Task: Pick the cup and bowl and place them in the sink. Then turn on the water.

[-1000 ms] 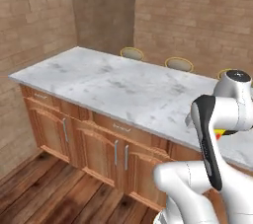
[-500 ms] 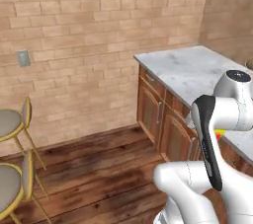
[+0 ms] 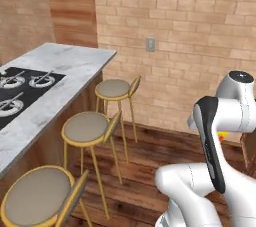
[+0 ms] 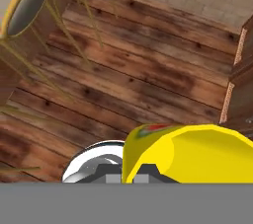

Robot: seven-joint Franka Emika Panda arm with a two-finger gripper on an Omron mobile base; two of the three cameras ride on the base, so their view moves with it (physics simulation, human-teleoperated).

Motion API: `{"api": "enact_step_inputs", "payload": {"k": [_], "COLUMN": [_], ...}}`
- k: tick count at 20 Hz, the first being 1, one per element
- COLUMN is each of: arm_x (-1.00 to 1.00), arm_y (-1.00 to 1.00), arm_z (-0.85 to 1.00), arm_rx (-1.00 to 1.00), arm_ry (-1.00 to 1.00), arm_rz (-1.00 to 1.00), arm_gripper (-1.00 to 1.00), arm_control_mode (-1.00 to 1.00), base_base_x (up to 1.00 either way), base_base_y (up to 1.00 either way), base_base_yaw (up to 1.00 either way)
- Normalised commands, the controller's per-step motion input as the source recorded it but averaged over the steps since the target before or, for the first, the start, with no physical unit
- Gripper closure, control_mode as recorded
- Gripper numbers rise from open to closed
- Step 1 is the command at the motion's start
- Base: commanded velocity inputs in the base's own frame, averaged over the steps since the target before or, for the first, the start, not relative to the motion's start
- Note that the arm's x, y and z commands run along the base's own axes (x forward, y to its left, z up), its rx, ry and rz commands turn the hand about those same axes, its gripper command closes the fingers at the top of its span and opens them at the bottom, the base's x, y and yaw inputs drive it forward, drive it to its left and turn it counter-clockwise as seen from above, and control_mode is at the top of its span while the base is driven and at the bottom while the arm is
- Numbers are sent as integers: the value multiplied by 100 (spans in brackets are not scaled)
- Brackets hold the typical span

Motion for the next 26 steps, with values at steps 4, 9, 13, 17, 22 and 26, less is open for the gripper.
{"api": "enact_step_inputs", "payload": {"k": [4,9,13,17,22,26], "arm_x": [0,0,0,0,0,0], "arm_y": [0,0,0,0,0,0], "arm_z": [0,0,0,0,0,0], "arm_rx": [0,0,0,0,0,0], "arm_ry": [0,0,0,0,0,0], "arm_rz": [0,0,0,0,0,0], "arm_gripper": [100,100,100,100,100,100], "arm_control_mode": [100,100,100,100,100,100], "base_base_x": [-2,-2,-1,0,6,23], "base_base_y": [0,0,0,0,8,45], "base_base_yaw": [100,100,100,100,88,19]}}
